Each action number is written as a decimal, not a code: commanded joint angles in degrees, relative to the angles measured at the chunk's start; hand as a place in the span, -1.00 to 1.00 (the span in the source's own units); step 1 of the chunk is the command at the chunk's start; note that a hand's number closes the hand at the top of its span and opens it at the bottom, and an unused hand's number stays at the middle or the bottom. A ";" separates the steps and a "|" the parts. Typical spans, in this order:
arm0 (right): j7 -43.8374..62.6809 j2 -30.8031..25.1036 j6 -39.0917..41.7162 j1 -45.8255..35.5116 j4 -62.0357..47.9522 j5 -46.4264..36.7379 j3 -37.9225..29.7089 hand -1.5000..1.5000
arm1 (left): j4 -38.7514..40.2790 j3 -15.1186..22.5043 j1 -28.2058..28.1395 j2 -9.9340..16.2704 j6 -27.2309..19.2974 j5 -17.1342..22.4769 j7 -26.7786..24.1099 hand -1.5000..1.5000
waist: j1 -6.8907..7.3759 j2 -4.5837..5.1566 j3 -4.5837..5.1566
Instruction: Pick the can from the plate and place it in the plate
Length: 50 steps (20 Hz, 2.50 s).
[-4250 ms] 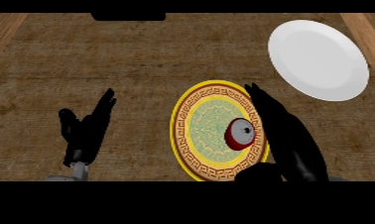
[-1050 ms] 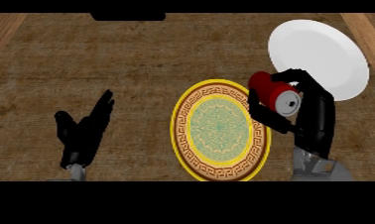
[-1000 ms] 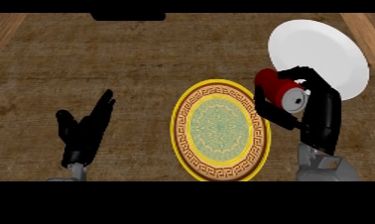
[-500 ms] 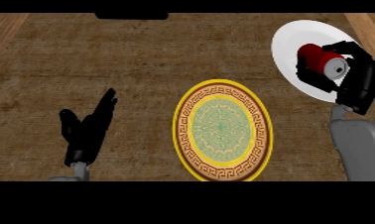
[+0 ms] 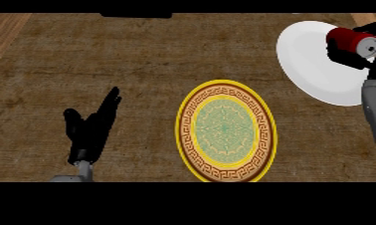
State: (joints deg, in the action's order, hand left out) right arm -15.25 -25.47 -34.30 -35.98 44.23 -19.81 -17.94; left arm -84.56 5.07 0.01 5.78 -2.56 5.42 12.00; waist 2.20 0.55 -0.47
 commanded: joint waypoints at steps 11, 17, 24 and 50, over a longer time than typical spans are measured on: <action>-4.47 -7.65 14.93 -8.29 -27.02 -2.09 -0.59 -1.00 | 2.65 1.69 1.49 -1.16 1.69 -0.36 -0.21 0.00 | 2.74 1.87 -0.03; -14.24 -5.26 16.73 -10.36 -26.99 5.62 -8.00 -1.00 | 4.40 1.63 1.06 -2.03 0.44 -1.13 -0.28 0.00 | 1.52 1.40 0.02; -19.05 -10.51 24.37 -8.67 -30.62 13.05 -15.95 -1.00 | 1.76 0.29 0.16 -1.24 0.04 -0.32 1.53 0.00 | 1.03 1.06 0.08; -31.45 -18.78 51.05 9.17 -31.24 10.72 -9.77 -1.00 | 0.69 -2.27 -3.12 -0.14 2.35 0.32 0.70 0.00 | -1.44 -0.33 0.38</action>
State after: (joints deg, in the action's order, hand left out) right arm -46.70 -44.02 16.54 -27.33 12.35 -8.89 -28.64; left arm -84.94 3.26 -0.39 5.19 -2.19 4.58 13.20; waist 0.82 0.04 -0.34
